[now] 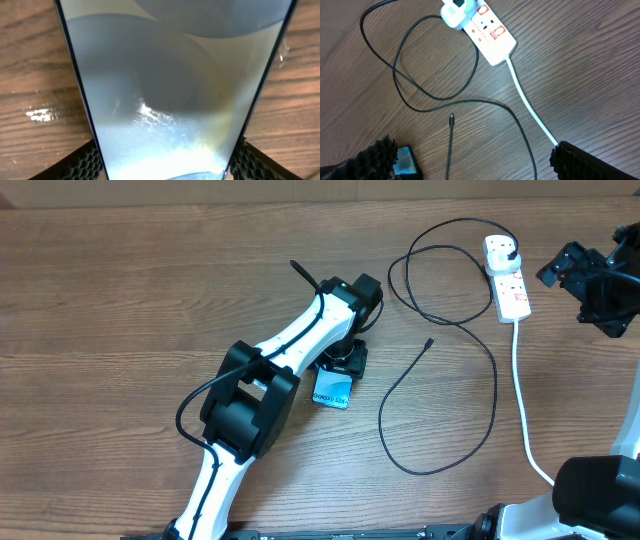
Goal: Plug charger to phone and switch on socket
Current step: 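Lift the phone with the left gripper and move it left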
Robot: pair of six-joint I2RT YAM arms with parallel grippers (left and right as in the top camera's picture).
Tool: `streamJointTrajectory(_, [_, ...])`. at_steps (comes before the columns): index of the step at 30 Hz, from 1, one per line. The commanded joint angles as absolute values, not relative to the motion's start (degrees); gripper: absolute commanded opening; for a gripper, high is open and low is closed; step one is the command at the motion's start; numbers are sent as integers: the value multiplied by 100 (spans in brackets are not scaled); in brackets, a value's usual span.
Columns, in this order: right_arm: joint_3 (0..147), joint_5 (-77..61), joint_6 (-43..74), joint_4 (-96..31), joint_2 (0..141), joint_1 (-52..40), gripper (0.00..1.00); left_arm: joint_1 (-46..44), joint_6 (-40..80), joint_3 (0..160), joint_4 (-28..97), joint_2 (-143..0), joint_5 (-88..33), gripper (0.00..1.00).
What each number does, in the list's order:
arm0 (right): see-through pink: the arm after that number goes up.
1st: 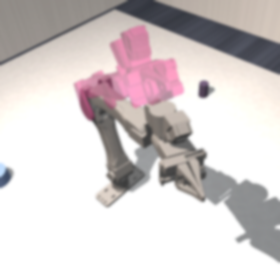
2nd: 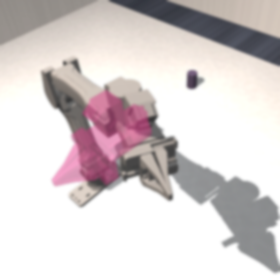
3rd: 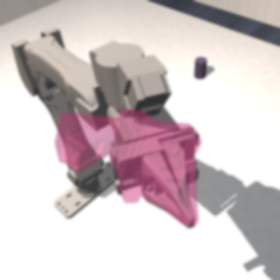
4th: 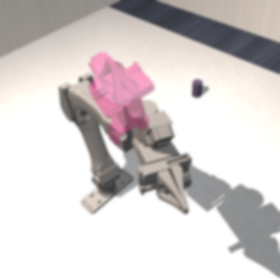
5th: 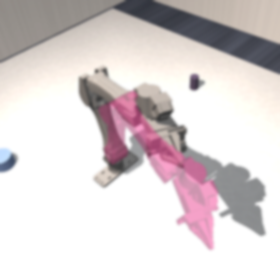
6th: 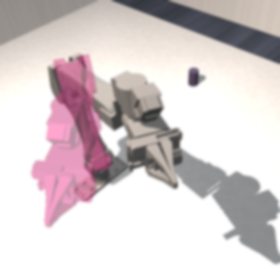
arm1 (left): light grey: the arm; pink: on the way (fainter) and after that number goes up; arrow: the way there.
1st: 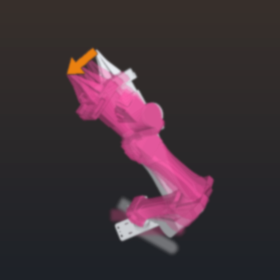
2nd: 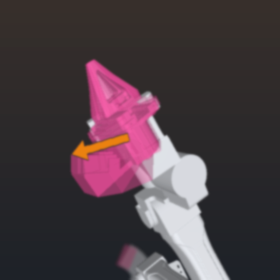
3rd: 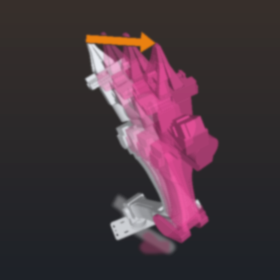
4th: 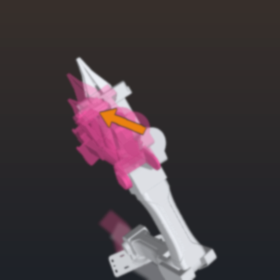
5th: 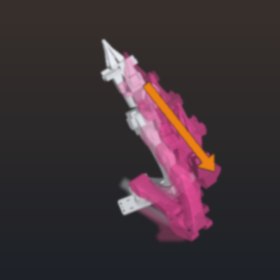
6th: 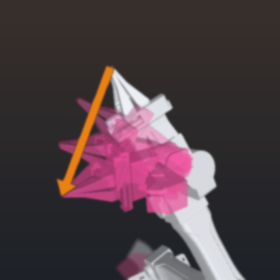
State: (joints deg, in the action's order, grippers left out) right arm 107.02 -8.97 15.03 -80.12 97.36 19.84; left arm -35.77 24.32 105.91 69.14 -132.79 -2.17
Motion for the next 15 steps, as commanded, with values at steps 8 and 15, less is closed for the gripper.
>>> streamJointTrajectory(8, [10842, -858, 1522, -7977, 9754, 1979, 100, -3122, 2530, 11751, 7516, -13371, -1964, 71])
streamJointTrajectory(15, [10842, -858, 1522, -7977, 9754, 1979, 100, -2425, 2530, 11789, 7564, -13371, -4842, 71])
